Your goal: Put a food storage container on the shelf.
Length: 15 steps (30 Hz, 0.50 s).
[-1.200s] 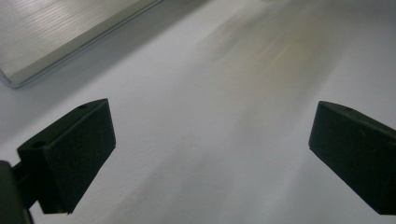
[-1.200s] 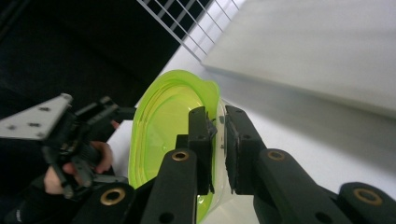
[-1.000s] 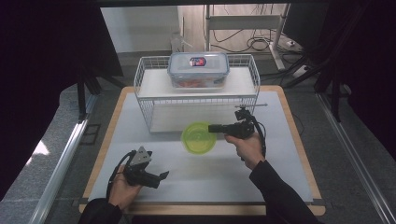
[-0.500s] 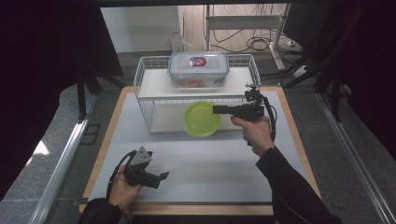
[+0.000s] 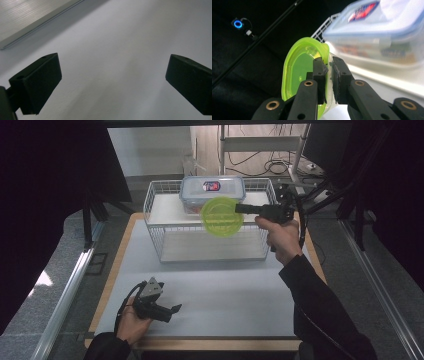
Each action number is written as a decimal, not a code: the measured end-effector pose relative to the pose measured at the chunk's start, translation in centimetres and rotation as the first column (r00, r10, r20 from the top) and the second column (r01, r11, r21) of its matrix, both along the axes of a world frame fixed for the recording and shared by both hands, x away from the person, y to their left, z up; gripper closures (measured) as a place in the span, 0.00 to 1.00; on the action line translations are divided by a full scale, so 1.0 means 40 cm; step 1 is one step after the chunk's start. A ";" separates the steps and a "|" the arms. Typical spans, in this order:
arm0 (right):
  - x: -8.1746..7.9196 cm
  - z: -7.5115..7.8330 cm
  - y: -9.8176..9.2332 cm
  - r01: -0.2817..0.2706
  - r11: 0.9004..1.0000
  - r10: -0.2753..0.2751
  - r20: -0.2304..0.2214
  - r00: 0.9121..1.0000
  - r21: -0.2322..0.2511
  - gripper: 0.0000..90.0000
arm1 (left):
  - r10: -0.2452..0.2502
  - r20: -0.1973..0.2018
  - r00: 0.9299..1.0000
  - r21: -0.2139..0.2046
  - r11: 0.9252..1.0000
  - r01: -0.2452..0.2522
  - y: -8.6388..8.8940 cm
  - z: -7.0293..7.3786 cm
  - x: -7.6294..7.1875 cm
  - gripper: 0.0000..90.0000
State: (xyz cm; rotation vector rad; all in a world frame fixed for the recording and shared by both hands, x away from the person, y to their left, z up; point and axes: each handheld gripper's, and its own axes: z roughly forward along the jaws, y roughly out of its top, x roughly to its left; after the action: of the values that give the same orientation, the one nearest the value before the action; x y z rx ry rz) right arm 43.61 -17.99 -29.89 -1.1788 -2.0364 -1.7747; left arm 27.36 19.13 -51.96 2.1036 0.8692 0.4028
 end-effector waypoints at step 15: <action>0.103 0.133 0.015 0.125 0.992 -0.125 0.039 0.991 0.020 0.92 | -0.010 0.007 1.000 -0.004 1.000 0.010 -0.003 0.002 -0.003 0.01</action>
State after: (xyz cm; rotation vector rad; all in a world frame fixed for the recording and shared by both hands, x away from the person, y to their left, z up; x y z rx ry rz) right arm 47.74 -17.37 -24.56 -1.3024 -2.0054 -1.8829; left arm 27.25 19.01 -51.87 2.1007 0.8543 0.4028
